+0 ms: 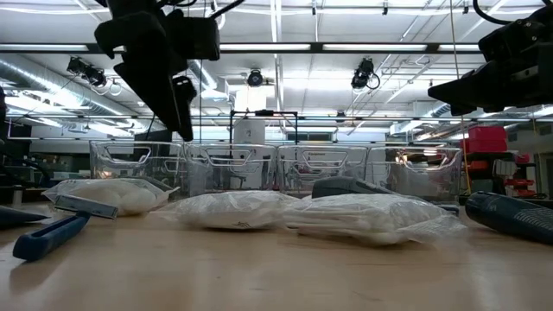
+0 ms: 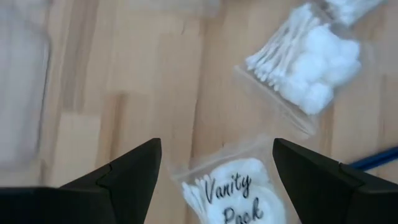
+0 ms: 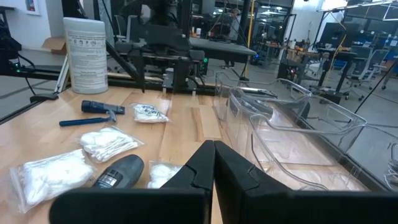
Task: Pick & Place Travel size toiletries
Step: Put the white vanity pack into the middle left transparent bin
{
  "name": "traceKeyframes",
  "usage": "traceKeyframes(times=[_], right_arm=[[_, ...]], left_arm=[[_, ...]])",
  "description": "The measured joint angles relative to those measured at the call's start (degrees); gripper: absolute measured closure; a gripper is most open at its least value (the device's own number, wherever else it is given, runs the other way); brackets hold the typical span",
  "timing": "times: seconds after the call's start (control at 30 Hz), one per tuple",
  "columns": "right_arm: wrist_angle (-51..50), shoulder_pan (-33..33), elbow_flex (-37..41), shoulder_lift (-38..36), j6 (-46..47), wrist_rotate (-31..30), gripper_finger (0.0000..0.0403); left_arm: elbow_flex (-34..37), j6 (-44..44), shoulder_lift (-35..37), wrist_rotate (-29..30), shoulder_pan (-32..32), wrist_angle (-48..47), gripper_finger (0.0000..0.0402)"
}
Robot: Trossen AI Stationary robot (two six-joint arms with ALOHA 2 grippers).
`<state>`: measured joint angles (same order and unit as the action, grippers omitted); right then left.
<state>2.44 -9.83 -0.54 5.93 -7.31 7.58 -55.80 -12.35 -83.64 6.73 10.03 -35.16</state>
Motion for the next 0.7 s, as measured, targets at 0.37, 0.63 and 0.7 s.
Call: traceKeyframes(times=[0.37, 0.63, 0.7], right_arm=[[0.0, 0.0, -0.02, 0.0, 0.0, -0.01, 0.0389], [0.0, -0.01, -0.02, 0.06, 0.0, 0.0, 0.0389], [0.18, 0.0, -0.01, 0.21, 0.0, -0.02, 0.0389]], left_arm=[[-0.01, 17.08, -0.35, -16.12, -1.72, 2.86, 0.0083], [0.18, 30.54, -4.09, -23.31, -2.7, 6.17, 0.0084], [0.03, 32.33, -4.99, -23.17, -3.05, 7.36, 0.0084]])
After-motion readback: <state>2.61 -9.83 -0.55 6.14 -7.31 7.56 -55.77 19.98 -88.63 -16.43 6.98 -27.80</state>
